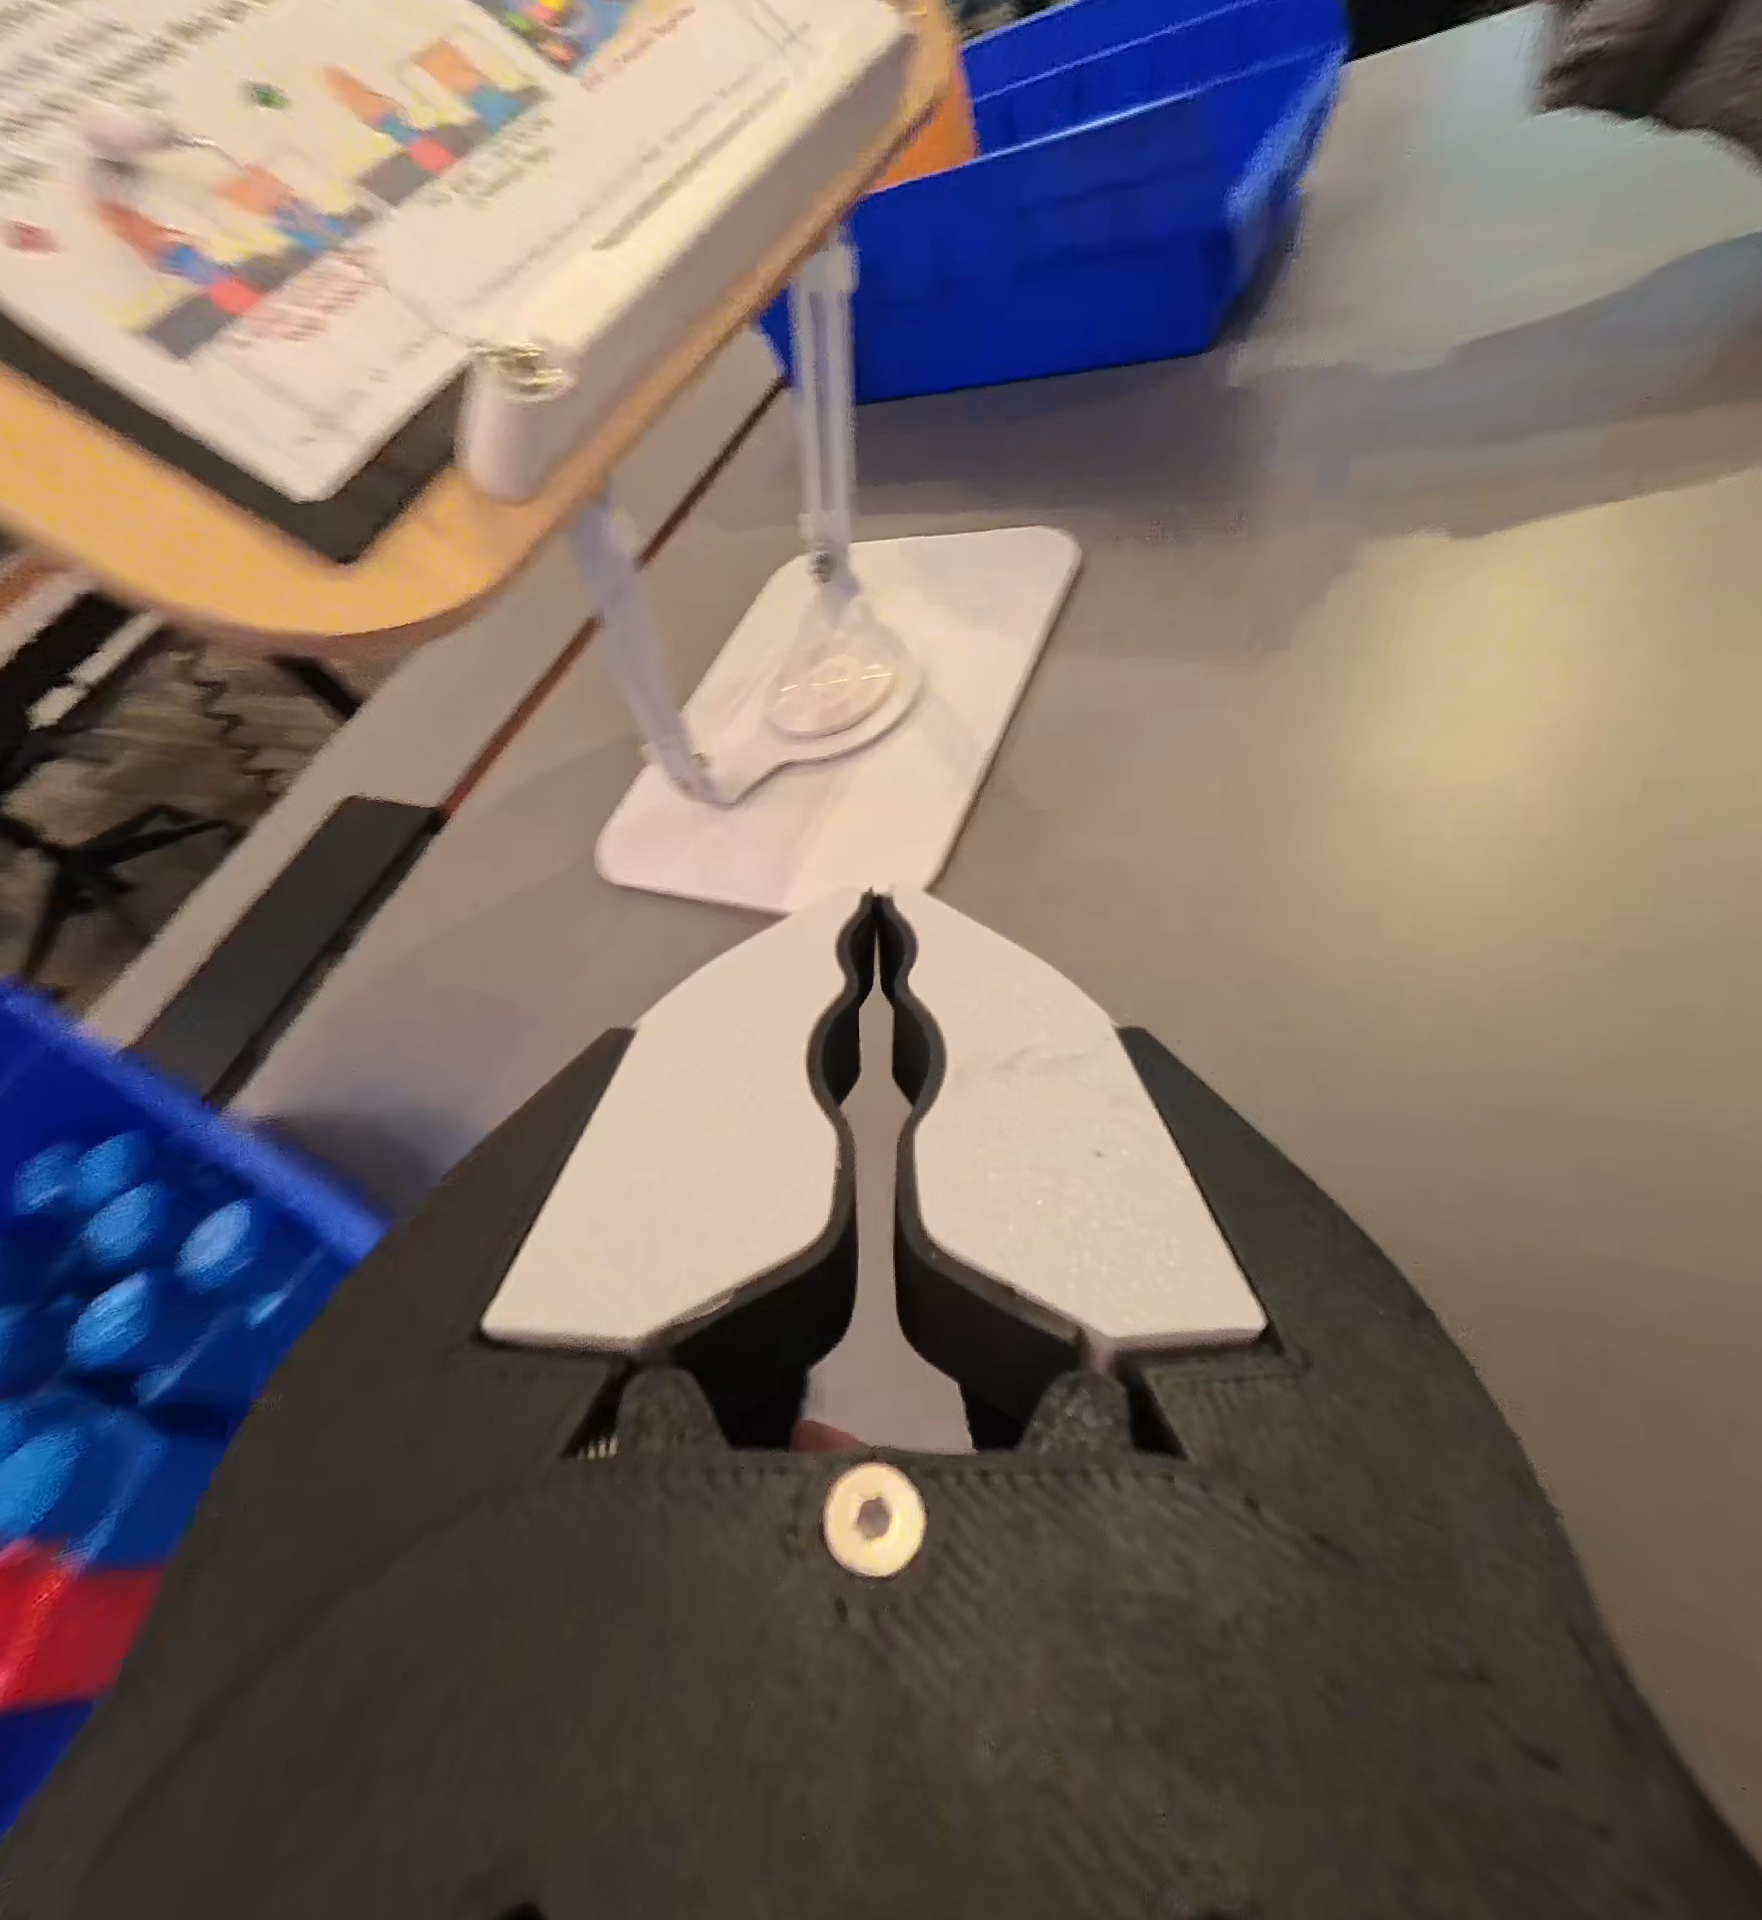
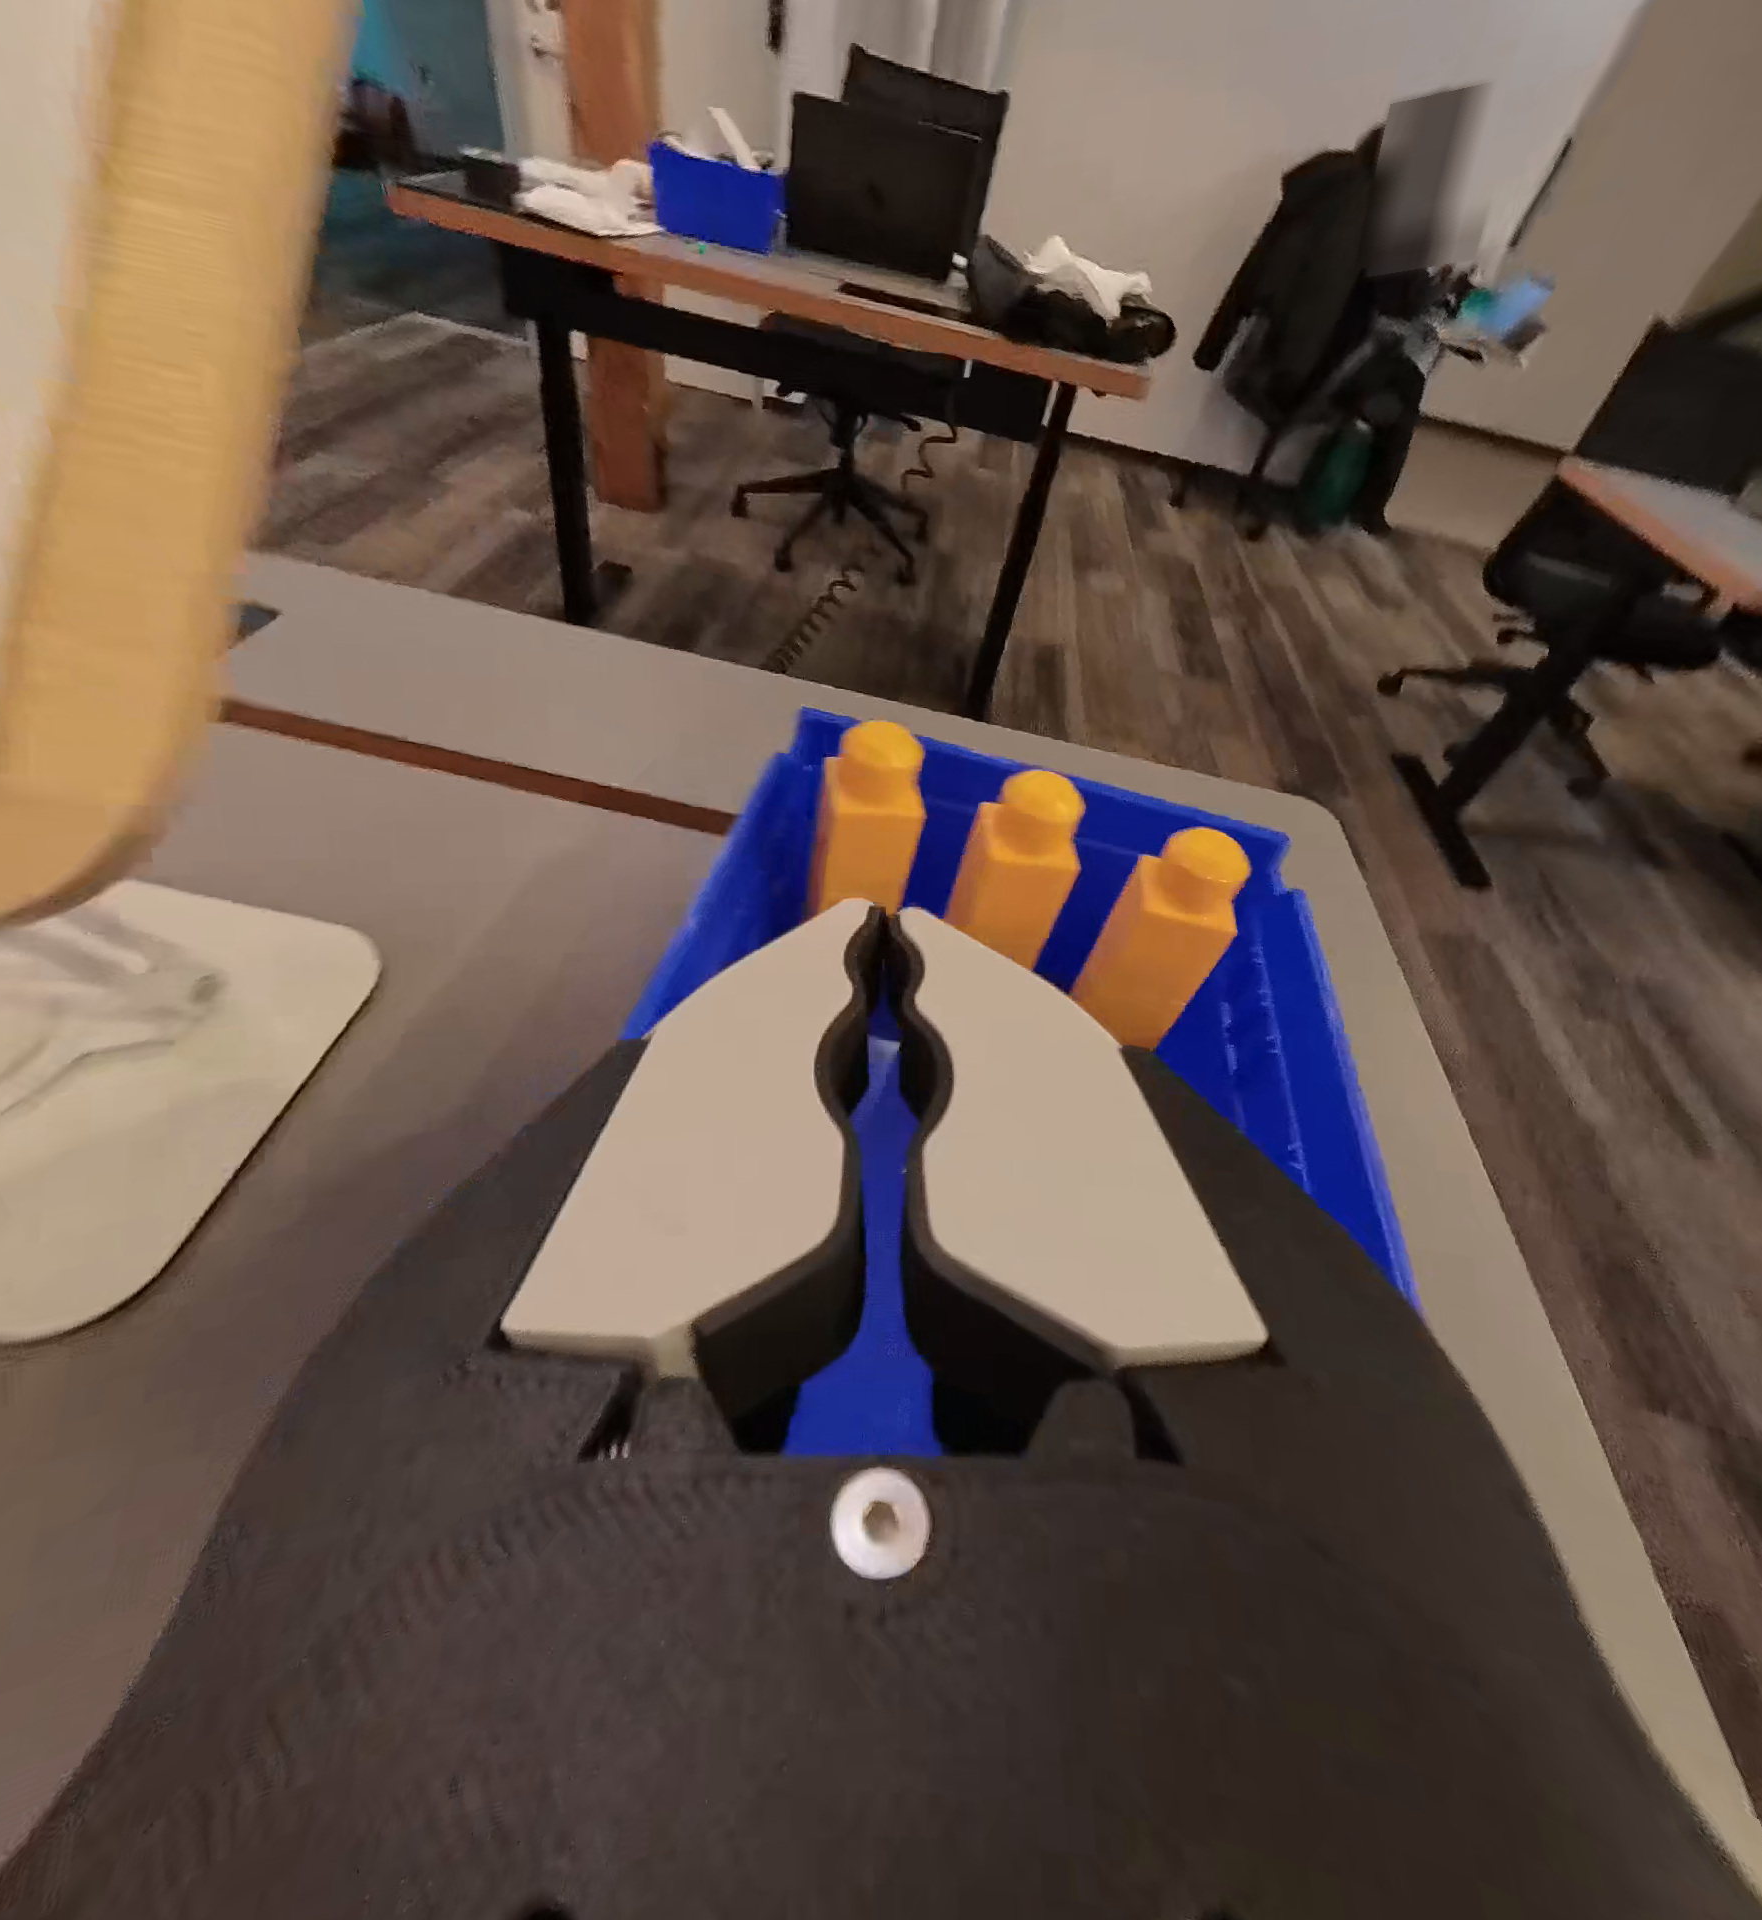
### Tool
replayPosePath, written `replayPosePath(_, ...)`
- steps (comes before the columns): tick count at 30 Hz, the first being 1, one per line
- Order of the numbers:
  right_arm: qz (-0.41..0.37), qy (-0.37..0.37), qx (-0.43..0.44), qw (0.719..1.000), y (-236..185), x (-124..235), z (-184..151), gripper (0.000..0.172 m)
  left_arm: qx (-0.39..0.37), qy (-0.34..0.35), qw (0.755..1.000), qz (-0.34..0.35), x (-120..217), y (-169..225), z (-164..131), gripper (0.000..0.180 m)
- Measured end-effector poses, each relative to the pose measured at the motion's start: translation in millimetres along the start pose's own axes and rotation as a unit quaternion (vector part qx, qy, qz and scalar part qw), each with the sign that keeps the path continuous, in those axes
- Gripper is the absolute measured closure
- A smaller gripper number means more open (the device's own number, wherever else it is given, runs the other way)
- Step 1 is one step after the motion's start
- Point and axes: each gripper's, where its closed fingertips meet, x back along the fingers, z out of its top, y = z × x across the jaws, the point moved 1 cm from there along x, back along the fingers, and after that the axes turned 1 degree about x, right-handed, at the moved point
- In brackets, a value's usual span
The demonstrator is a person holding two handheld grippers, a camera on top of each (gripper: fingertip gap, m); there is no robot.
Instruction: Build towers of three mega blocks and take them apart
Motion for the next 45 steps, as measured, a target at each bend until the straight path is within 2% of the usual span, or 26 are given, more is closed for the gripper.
replayPosePath(4,0.048,0.045,0.036,0.997,-52,26,13,0.172,0.004,-0.03,0.995,0.099,47,-59,-7,0.18)
replayPosePath(7,0.086,0.081,0.071,0.99,-89,37,21,0.172,0.011,-0.077,0.986,0.144,74,-109,-19,0.166)
replayPosePath(9,0.101,0.081,0.084,0.988,-106,38,22,0.172,-0.002,-0.12,0.981,0.152,79,-141,-32,0.156)
replayPosePath(11,0.124,0.096,0.091,0.983,-122,39,25,0.172,-0.015,-0.175,0.975,0.134,72,-167,-51,0.145)
replayPosePath(14,0.144,0.091,0.107,0.98,-136,36,20,0.172,-0.048,-0.259,0.961,0.084,54,-193,-83,0.138)
replayPosePath(17,0.161,0.09,0.119,0.976,-146,34,17,0.172,-0.089,-0.349,0.932,0.044,34,-208,-116,0.134)
replayPosePath(20,0.17,0.086,0.123,0.974,-150,31,13,0.172,-0.094,-0.419,0.903,0.003,24,-215,-146,0.129)
replayPosePath(26,0.181,0.087,0.118,0.973,-149,31,10,0.172,-0.085,-0.489,0.867,-0.045,16,-218,-182,0.122)
replayPosePath(29,0.186,0.088,0.119,0.971,-149,32,11,0.172,-0.077,-0.515,0.852,-0.06,15,-217,-197,0.126)
replayPosePath(33,0.191,0.084,0.119,0.971,-150,30,8,0.172,-0.045,-0.481,0.872,-0.077,7,-210,-186,0.143)
replayPosePath(35,0.193,0.083,0.12,0.97,-150,30,7,0.172,-0.053,-0.48,0.873,-0.065,9,-209,-183,0.143)
replayPosePath(37,0.193,0.087,0.122,0.97,-150,31,8,0.172,-0.066,-0.456,0.887,-0.038,13,-210,-171,0.143)
replayPosePath(42,0.201,0.089,0.123,0.968,-153,32,9,0.172,-0.029,-0.344,0.938,0.0,42,-192,-115,0.143)
replayPosePath(45,0.207,0.087,0.126,0.966,-157,32,8,0.172,-0.018,-0.285,0.959,0.0,63,-167,-79,0.143)
